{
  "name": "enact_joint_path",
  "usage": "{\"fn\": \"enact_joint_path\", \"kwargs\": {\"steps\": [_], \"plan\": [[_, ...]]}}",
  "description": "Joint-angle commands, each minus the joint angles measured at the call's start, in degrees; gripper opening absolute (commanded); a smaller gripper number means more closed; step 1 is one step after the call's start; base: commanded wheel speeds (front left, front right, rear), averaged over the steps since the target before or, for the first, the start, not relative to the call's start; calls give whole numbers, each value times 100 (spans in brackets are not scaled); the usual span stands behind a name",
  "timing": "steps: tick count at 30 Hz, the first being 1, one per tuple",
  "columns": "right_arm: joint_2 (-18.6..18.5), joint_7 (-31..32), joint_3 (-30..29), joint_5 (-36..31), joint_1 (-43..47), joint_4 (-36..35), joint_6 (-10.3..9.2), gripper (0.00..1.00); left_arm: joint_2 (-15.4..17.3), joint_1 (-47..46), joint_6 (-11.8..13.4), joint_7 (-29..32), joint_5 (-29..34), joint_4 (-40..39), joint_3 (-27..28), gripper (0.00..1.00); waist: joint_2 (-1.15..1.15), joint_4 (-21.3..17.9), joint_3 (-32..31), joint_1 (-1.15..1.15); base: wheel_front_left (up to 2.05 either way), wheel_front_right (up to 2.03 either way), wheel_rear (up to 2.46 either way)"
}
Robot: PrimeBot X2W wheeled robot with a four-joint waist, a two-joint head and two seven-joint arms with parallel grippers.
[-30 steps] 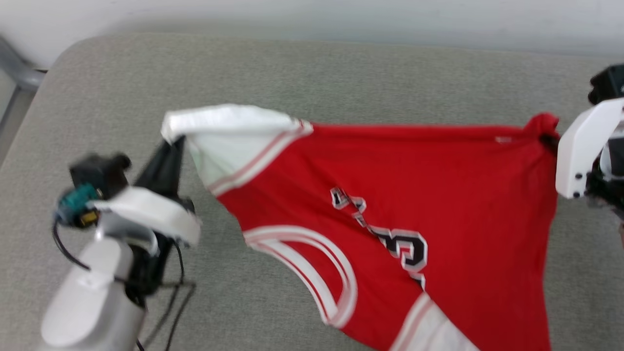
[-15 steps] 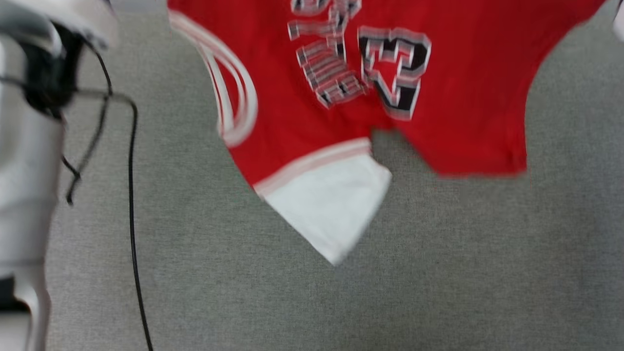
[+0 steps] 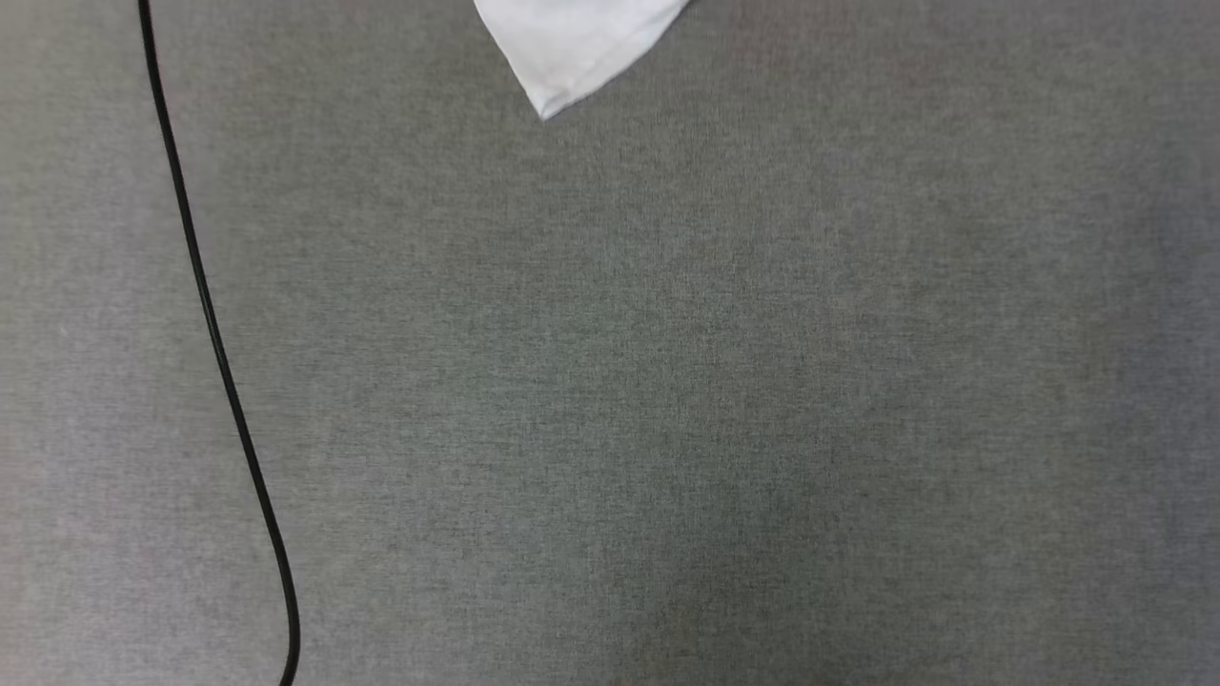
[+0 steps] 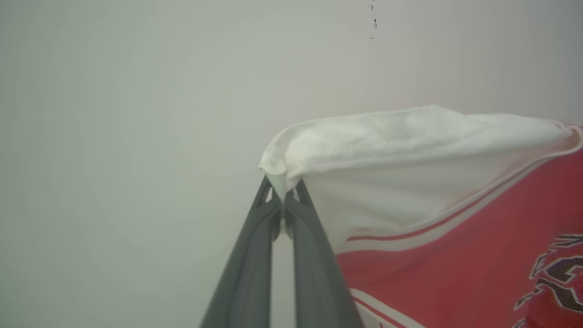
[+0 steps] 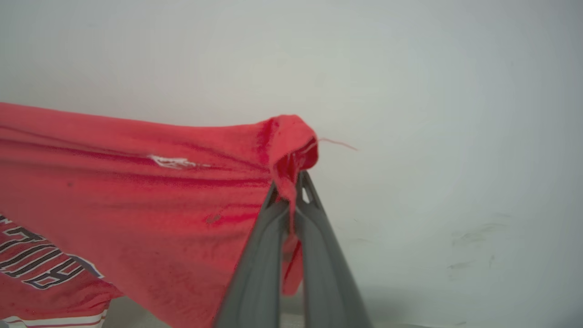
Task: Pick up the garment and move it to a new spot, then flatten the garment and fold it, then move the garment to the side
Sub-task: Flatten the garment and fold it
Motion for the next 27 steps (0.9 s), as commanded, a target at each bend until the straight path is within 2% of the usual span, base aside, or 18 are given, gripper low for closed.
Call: {"fn": "enact_joint_path", "kwargs": {"steps": [1, 8, 16, 20, 27], "plan": [[-22, -69, -43, -31, -94, 73, -14, 0, 93, -91, 30, -19, 10, 112, 40, 0, 0, -20, 150, -1, 0, 0, 0], [214, -421, 104, -116, -446, 650, -14, 0, 0, -401, -83, -225, -186, 816, 43, 0, 0, -23, 683, -1, 0, 0, 0], [288, -856, 264, 197, -141, 1534, -14, 0, -238, 86, -176, -475, -775, 1610, 80, 0, 0, 35, 889, -1, 0, 0, 0], [235, -1046, 470, 450, 247, 1901, -13, 0, -440, 610, -185, -561, -1009, 1772, -134, 0, 0, 102, 821, -1, 0, 0, 0], [157, -1391, 1120, 1016, 1563, 2093, -13, 0, -379, 2133, -187, -730, -1693, 1521, -496, 0, 0, 87, 169, -1, 0, 0, 0]]}}
